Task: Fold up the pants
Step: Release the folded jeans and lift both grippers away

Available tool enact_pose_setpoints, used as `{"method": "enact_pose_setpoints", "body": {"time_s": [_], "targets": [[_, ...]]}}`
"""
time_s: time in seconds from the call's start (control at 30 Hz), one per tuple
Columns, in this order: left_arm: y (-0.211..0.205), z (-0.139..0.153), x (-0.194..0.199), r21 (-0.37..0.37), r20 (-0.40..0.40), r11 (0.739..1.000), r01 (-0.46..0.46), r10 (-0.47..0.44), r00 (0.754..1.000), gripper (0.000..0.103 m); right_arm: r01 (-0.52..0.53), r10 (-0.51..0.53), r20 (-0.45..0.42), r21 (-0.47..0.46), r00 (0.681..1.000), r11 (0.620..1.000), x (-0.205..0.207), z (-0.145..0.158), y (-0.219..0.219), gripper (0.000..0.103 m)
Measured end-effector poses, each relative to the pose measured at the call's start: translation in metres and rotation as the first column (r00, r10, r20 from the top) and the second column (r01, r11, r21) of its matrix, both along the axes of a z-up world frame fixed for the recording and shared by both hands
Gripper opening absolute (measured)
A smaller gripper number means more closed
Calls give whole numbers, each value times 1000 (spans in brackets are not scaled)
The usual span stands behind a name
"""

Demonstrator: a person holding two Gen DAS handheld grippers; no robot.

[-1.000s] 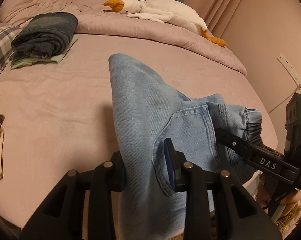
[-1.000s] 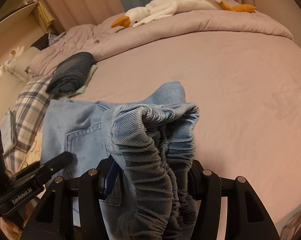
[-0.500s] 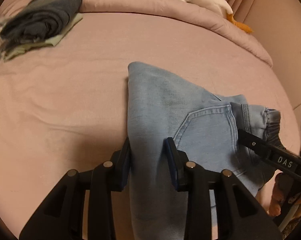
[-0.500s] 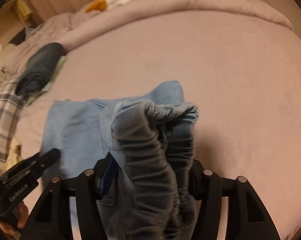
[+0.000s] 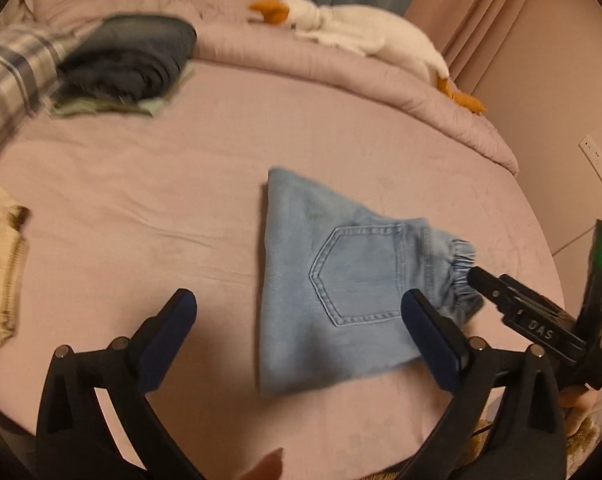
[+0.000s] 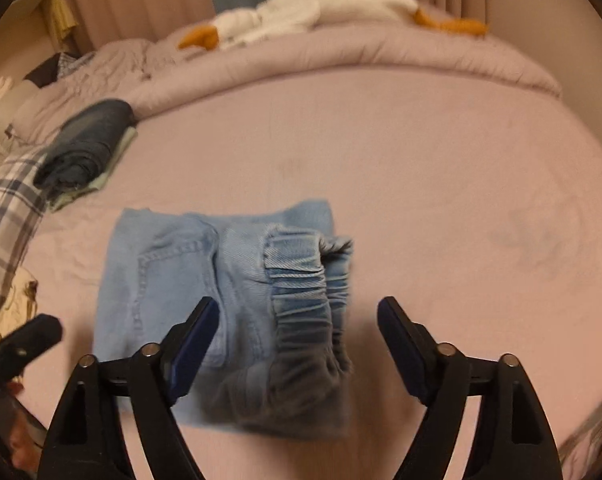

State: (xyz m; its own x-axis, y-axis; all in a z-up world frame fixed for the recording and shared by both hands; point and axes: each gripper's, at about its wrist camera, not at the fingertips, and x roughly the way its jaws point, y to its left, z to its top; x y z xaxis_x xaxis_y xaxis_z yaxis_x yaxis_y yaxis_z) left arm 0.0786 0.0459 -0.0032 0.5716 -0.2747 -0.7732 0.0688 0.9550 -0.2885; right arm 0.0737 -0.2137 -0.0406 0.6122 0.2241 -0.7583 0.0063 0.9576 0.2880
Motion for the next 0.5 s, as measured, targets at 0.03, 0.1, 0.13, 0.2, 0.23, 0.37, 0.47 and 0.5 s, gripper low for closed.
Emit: {"method": "enact_pose_setpoints", "body": {"time_s": [0.03,0.1,0.13,0.2,0.23,0.37,0.47,0.5], "targets": [[0,6,-6,11,9,1000,4,-4,1000,102,-1,1,22,2,1000,1000,-7,5,-5,87],[-1,18,-17,16,31,1000,15,-16,999,102,-4,3,69,5,998,1000,-20,17,-10,91],[0,22,-23,14,41,1000,14,-15,999,102,-1,0,90,3,996,1000,-27,24,-11,92],[2,28,-32,16,59,1000,5,-6,998,102,7,-7,120,1,993,1000,-30,33,-8,93],[3,30,-36,17,66,1000,1,-2,998,102,10,-9,130,-1,991,1000,-33,36,-9,93],[0,37,-48,60,92,998,-14,9,996,102,25,-22,143,-18,989,1000,-33,41,-3,94],[1,41,-54,79,109,997,-25,16,994,102,26,-21,143,-28,989,999,-35,40,3,94],[1,42,-56,74,114,997,-24,16,993,102,24,-19,144,-28,989,999,-37,41,5,94]]}}
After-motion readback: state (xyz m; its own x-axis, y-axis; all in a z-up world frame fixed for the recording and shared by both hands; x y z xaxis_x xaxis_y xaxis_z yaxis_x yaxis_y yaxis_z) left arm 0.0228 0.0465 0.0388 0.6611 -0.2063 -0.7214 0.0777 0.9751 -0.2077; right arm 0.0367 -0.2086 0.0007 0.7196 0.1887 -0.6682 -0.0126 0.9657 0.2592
